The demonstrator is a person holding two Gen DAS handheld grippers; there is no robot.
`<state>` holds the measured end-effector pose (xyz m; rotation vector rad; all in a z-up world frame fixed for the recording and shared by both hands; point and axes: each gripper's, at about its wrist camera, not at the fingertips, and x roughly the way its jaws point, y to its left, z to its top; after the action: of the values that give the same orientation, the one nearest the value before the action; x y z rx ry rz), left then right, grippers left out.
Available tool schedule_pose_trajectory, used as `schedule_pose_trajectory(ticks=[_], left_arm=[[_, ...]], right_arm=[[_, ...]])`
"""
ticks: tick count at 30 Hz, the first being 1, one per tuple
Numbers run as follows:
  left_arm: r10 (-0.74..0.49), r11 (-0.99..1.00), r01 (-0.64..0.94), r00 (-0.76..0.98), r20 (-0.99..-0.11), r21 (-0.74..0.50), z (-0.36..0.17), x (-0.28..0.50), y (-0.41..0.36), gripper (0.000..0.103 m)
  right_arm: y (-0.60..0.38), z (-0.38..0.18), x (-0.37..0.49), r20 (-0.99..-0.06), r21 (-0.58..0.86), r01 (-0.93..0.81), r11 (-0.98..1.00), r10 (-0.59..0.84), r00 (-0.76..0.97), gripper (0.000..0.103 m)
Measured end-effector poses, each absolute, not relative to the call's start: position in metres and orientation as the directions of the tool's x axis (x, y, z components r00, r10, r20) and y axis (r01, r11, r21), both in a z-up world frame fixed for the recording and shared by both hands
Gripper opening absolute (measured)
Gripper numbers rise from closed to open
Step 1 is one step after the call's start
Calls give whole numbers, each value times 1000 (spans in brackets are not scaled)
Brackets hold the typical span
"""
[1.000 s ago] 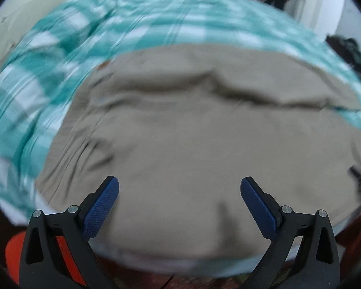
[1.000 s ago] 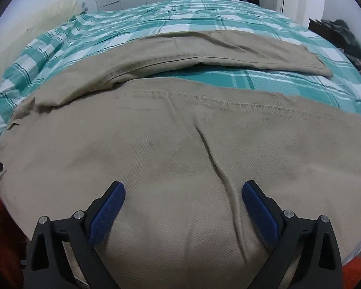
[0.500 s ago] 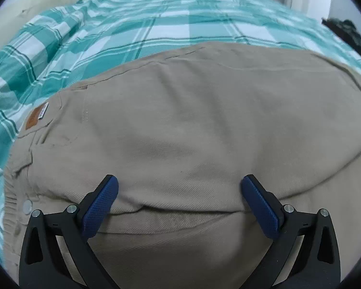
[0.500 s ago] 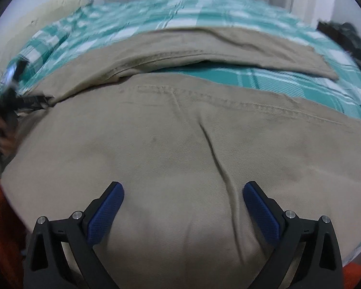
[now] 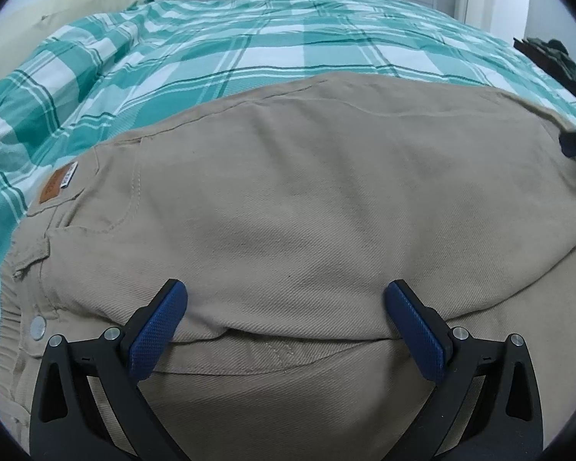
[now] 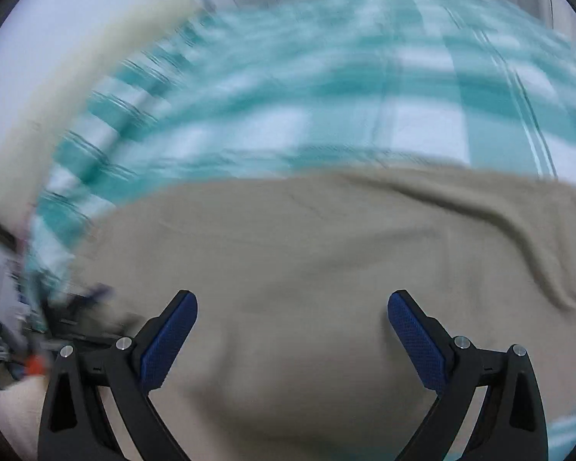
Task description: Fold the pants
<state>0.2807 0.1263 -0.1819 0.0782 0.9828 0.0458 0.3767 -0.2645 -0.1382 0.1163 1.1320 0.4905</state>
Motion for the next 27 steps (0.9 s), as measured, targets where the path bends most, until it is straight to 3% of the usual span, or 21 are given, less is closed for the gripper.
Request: schedule_pose_trajectory(ticks=[6, 9, 12, 16, 21, 22, 23, 24, 27], left_arm=[[70, 997, -8, 566, -821, 79, -184, 281, 126, 102], [71, 997, -9, 567, -820, 80, -185, 281, 126, 102], [72, 997, -10, 569, -819, 81, -184, 281, 126, 102], [78, 996, -12, 573, -816, 86, -185, 281, 126, 102], [85, 996, -14, 571, -817, 93, -185, 282, 125, 102], [85, 995, -14, 570, -817, 94, -185, 282, 125, 102], [86, 995, -15, 570, -817, 94, -185, 282, 125, 102], [85, 996, -15, 569, -818, 93, -185, 282, 125, 102], [88, 995, -17, 564, -821, 95, -185, 282, 125, 102]], right_arm=[[-448, -155, 380, -855, 225, -134, 965, 262, 447, 84], [-553, -154, 374, -894, 40, 82, 996, -1, 447, 81], [-608, -144, 369, -894, -6, 236, 972, -111, 433, 82], [-624, -123, 379, -850, 145, 227, 963, 3, 527, 84], [-610, -150, 416, -892, 119, 241, 963, -3, 451, 82], [-606, -155, 417, -899, 97, 259, 961, -27, 436, 56], [-600, -153, 417, -892, 77, 261, 962, -51, 450, 12], [-593, -148, 413, -878, 66, 261, 963, -68, 473, 5], [-560, -117, 390, -828, 93, 155, 984, -10, 561, 4]])
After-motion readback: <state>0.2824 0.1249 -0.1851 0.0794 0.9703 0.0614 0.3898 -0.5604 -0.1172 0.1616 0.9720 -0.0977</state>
